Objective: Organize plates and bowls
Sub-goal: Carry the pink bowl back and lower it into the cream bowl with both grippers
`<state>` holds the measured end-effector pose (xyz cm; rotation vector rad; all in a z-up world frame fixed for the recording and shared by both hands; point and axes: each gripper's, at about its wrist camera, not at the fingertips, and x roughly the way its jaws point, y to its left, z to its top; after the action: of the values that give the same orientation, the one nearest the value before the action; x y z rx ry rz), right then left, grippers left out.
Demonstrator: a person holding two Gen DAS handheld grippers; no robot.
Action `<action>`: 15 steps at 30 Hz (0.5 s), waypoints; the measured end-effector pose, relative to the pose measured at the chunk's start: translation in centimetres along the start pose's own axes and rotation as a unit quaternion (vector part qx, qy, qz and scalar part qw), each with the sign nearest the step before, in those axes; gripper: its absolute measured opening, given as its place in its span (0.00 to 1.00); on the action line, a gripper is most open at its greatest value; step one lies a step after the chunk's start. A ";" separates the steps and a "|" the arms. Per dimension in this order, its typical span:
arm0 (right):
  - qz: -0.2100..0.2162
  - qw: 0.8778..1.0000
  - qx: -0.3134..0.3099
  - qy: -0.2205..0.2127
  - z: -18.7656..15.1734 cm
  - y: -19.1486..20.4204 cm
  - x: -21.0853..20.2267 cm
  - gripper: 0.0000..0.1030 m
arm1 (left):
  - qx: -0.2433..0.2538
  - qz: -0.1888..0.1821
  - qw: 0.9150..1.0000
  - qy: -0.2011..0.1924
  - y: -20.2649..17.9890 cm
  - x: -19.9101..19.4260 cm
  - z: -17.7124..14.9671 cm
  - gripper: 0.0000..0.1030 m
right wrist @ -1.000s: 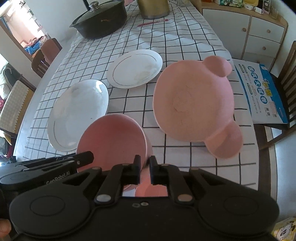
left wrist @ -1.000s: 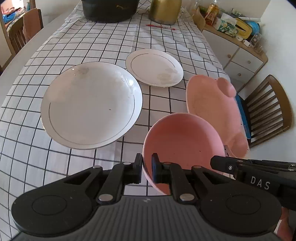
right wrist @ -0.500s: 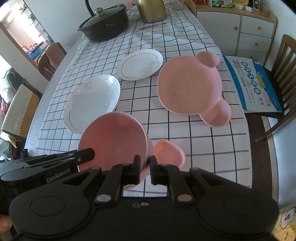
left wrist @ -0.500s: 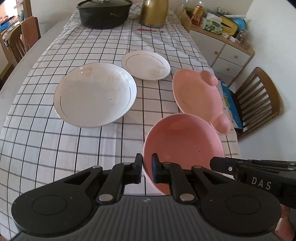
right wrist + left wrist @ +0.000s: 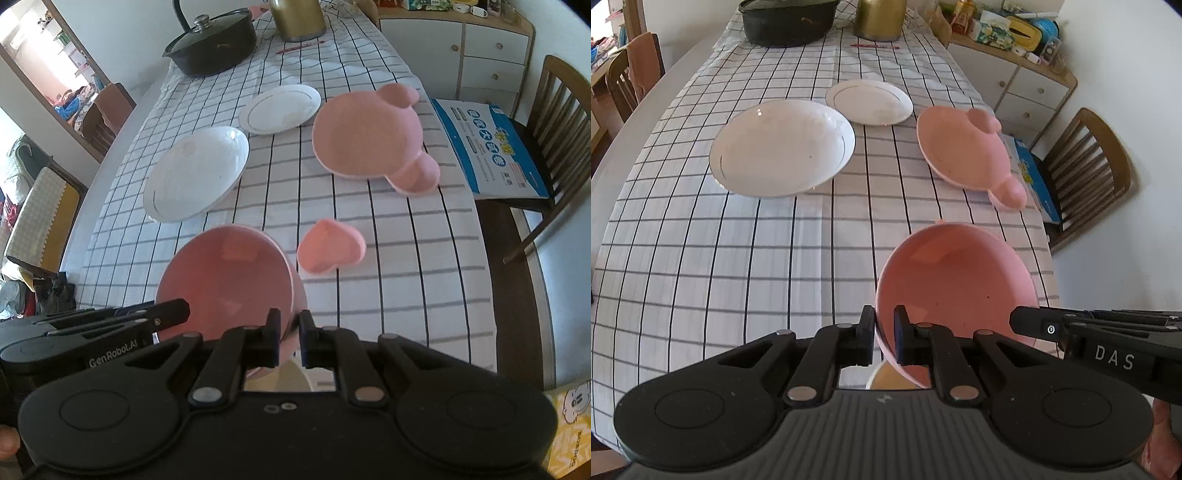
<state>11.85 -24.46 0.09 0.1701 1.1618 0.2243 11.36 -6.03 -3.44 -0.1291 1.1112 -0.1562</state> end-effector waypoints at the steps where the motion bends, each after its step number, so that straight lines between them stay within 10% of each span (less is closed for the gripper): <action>1: 0.000 1.000 0.002 0.000 -0.4 0.0 -0.1 0.08 | 0.000 -0.001 1.000 0.002 0.0 -0.1 -0.4 0.10; 15: 0.000 1.000 0.014 0.016 -4.9 -0.1 0.1 0.08 | 0.010 -0.003 0.999 0.031 0.2 0.0 -4.5 0.10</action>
<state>7.40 -24.47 -1.96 0.1915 1.1962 0.2122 7.33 -5.92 -5.45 -0.1098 1.1700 -0.1786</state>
